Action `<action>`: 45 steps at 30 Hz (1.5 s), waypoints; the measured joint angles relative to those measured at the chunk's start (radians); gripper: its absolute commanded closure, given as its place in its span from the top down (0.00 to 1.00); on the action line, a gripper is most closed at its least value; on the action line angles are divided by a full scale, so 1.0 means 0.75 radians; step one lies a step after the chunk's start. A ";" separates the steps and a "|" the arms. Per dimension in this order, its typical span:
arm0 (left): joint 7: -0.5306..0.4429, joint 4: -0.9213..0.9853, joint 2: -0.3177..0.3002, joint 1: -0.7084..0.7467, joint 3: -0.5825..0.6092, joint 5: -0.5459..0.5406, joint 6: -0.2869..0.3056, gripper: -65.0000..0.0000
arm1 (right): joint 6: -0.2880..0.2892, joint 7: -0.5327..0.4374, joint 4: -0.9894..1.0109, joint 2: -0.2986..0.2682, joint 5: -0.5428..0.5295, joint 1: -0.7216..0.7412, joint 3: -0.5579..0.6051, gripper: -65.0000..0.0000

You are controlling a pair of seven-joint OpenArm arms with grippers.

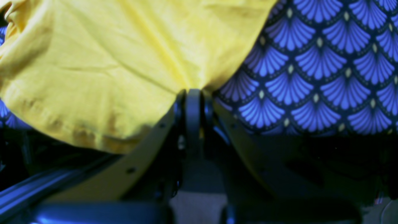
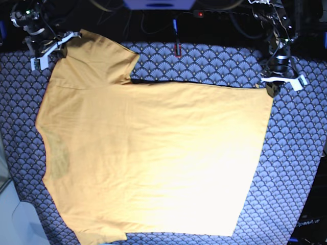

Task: Fold the T-shirt properly
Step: 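Lift the held edge with both grippers and fold it over the shirt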

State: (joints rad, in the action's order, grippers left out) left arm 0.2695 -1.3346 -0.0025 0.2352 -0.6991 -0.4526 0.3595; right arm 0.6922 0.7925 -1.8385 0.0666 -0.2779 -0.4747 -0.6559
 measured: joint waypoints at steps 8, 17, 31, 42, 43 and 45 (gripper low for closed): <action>0.205 -0.224 -0.001 0.036 -0.011 0.015 -0.006 0.00 | 0.003 -0.001 -0.122 -0.022 0.002 0.009 -0.018 0.00; 0.229 -0.330 0.001 0.108 -0.052 0.016 0.000 0.00 | 0.003 -0.025 -0.146 -0.019 -0.009 0.013 -0.065 0.00; 0.224 -0.333 -0.001 0.022 -0.061 0.019 -0.018 0.00 | 0.003 -0.040 -0.146 -0.048 0.001 0.151 -0.062 0.00; 0.408 -0.328 -0.034 -0.133 -0.062 0.021 -0.020 0.00 | 0.003 0.106 -0.144 -0.117 -0.011 0.330 -0.055 0.00; 0.409 -0.328 -0.034 -0.144 -0.061 0.019 -0.020 0.00 | 0.004 0.130 -0.143 -0.121 -0.010 0.348 -0.055 0.00; 0.428 -0.327 -0.035 -0.159 -0.061 0.042 -0.020 0.00 | 0.004 0.171 -0.142 -0.142 -0.007 0.385 -0.055 0.00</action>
State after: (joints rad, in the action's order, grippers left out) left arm 0.5907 -1.5799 -0.0284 0.1158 -0.7444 -0.4210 0.3443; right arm 0.6949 0.9207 -1.9450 -0.0402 -0.2829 -0.1864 -0.6975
